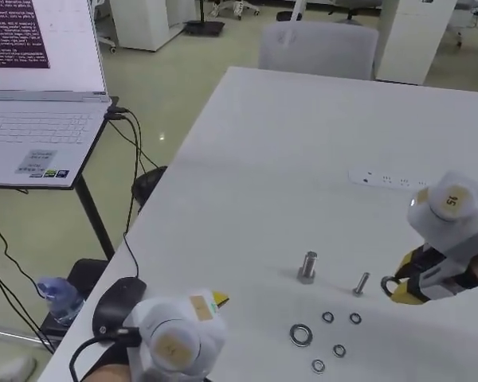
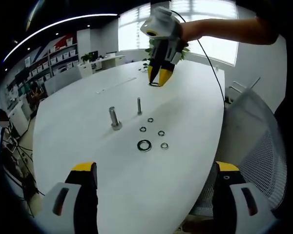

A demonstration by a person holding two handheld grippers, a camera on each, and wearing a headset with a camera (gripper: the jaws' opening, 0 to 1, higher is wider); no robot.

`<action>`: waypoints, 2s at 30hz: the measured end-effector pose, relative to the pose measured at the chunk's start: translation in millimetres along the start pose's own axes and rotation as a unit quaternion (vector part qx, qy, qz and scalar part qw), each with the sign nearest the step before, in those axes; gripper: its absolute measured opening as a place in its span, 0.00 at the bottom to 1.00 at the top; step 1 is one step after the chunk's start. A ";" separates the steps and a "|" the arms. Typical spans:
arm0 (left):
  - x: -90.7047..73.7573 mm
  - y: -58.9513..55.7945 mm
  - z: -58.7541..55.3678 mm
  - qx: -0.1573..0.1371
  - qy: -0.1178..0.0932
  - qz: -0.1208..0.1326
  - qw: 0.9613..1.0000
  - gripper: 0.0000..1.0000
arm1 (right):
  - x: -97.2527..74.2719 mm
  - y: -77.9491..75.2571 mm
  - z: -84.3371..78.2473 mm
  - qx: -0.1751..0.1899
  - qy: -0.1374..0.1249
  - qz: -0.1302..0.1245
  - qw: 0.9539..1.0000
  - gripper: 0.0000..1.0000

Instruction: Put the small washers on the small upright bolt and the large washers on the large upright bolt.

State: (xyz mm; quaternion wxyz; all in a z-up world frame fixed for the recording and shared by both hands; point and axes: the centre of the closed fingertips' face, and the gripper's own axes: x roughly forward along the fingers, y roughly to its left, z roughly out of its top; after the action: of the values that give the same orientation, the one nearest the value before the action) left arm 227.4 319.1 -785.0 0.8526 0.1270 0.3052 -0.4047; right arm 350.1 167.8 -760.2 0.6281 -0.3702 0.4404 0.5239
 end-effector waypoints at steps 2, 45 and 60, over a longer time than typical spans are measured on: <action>0.4 -0.3 -0.8 0.001 0.002 -0.001 1.000 0.99 | -0.2 -2.1 5.0 0.000 -0.002 0.000 1.000 0.22; -3.4 8.0 -9.0 0.010 0.007 -0.017 1.000 0.92 | 45.7 -35.4 82.8 -0.036 0.002 0.004 0.999 0.22; -5.4 9.7 -10.3 0.017 0.006 -0.019 1.000 0.91 | 66.5 -36.2 89.7 -0.056 0.023 0.004 0.998 0.22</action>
State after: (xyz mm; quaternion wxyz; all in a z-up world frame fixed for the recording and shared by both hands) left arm 227.9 333.4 -790.0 0.8407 0.1386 0.3056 -0.4250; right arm 404.7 266.5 -792.4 0.5943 -0.4148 0.4259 0.5416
